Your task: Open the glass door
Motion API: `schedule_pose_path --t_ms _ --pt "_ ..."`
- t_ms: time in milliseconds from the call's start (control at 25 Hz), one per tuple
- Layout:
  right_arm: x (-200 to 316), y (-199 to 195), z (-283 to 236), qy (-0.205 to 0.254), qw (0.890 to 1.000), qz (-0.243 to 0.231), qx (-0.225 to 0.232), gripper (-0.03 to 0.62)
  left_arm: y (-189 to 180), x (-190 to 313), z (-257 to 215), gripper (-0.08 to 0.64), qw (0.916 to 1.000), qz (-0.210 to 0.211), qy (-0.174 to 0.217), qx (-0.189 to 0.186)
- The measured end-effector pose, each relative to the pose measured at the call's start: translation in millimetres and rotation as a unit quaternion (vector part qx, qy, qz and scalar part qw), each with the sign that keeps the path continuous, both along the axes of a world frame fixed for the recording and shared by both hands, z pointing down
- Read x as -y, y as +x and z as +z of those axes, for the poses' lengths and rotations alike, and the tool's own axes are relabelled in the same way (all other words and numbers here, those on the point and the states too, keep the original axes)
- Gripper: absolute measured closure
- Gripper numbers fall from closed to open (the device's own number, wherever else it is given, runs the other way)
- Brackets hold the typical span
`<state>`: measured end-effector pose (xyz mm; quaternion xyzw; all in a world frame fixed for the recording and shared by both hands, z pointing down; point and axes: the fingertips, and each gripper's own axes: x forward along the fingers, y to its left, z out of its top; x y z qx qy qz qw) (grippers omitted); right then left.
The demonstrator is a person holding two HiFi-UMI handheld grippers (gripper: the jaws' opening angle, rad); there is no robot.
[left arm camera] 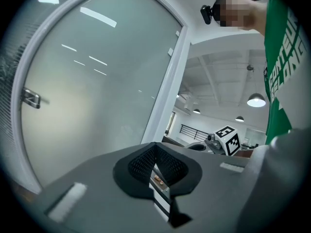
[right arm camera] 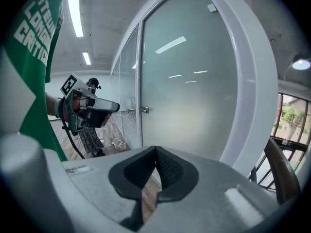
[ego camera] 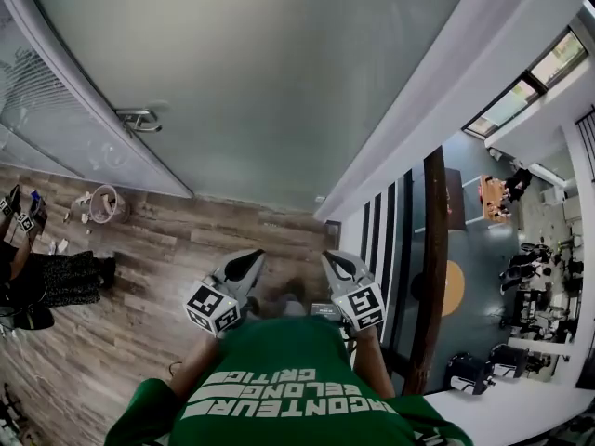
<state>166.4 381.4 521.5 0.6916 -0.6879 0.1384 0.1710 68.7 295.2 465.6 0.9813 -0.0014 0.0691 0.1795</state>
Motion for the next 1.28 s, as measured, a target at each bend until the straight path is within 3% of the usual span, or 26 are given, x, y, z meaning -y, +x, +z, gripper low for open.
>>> schedule_pose_path --t_ms 320,600,1080,1280 --pt "38.5 33.4 10.6 -0.002 0.997 -0.080 -0.002 0.598 -6.2 30.4 13.2 0.543 0.9928 -0.118 -0.017 -0.004" --pt "74.7 3.3 3.8 -0.006 0.989 -0.151 -0.005 0.598 -40.5 46.8 11.3 0.543 0.9820 -0.187 -0.028 -0.004" --pt "196.7 -28.5 -7.5 -0.020 0.978 -0.203 -0.044 0.598 -54.2 171.9 14.1 0.543 0.9754 -0.213 -0.040 -0.037" --pt "256.6 -40.5 -9.5 -0.024 0.974 -0.220 -0.051 0.598 -57.6 235.3 11.1 0.543 0.9760 -0.213 -0.026 -0.039"
